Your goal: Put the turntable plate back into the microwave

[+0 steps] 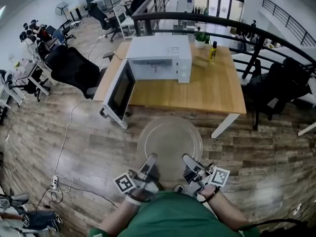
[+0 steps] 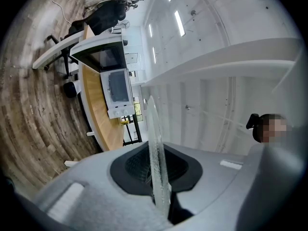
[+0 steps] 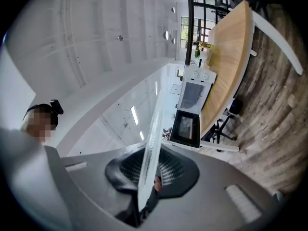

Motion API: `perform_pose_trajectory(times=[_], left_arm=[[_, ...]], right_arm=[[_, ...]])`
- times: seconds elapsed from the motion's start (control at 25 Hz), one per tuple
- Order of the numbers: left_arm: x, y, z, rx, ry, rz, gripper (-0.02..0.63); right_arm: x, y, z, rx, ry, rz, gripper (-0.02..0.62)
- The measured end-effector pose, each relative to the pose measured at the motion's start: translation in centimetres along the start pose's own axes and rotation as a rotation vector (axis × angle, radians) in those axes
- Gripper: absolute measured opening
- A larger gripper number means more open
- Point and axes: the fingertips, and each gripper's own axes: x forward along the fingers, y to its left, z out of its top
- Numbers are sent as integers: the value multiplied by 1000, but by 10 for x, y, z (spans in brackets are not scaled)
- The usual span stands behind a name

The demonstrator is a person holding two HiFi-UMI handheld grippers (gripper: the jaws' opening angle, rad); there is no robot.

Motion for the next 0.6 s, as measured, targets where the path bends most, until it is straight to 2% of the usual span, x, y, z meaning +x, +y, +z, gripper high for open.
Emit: perform_pose_trajectory(times=[0.32, 0.6], left_arm=[[20, 36, 15, -43, -26, 33, 35], [72, 71, 65, -85, 19, 16, 35]], right_arm=[[20, -38, 17, 26, 31, -21, 43], [68, -72, 57, 14, -3, -74, 43]])
